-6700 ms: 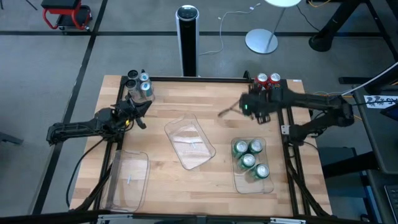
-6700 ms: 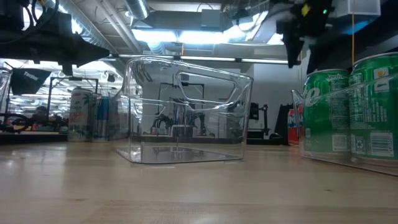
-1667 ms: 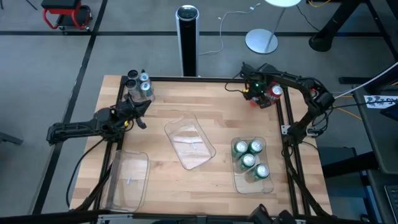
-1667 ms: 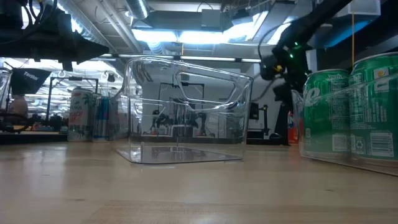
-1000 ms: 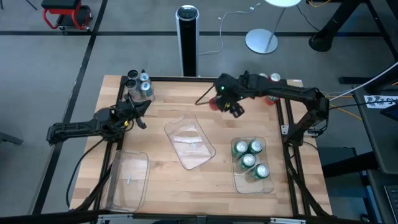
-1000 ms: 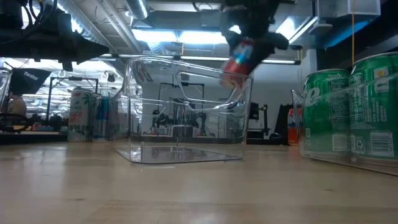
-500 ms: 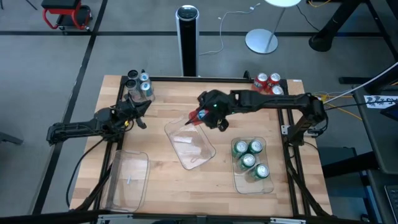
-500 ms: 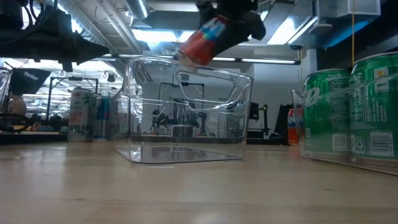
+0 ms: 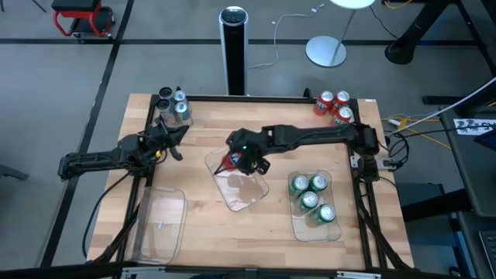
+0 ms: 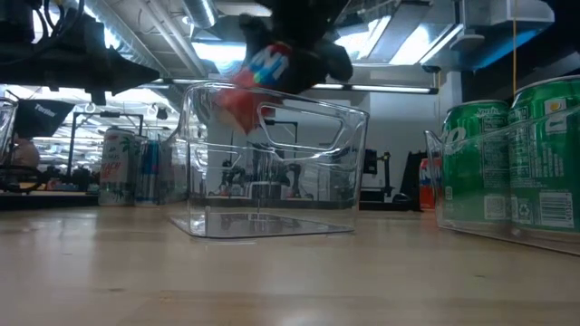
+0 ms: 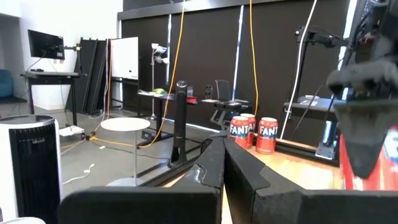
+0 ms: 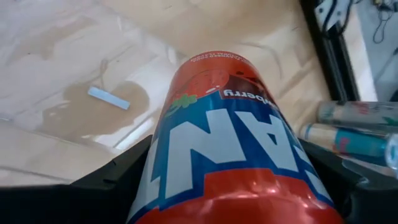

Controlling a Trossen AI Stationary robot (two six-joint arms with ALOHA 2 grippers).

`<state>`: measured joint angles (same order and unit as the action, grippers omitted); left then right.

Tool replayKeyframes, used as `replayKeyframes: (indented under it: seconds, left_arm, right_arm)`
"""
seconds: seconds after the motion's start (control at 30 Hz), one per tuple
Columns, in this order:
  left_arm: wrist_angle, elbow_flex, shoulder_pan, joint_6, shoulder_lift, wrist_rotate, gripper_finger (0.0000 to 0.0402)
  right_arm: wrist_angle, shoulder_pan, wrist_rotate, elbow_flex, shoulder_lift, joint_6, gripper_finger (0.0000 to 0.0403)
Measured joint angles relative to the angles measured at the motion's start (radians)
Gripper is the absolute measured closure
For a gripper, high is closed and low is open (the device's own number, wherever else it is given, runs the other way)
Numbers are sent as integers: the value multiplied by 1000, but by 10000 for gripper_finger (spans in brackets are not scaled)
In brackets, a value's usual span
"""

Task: Sort soda cans
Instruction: Put the bottom left orange soda can into the middle transparent bin

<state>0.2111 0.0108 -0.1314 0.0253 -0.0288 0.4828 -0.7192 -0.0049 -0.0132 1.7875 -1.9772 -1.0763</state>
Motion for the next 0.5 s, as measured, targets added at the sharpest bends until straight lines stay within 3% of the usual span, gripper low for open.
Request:
replayKeyframes:
  seconds: [0.5]
  left_arm:
    - [0,0,0,-13,0,0,402]
  right_arm:
    - [-36,-11,-46,2,-89,-20,111]
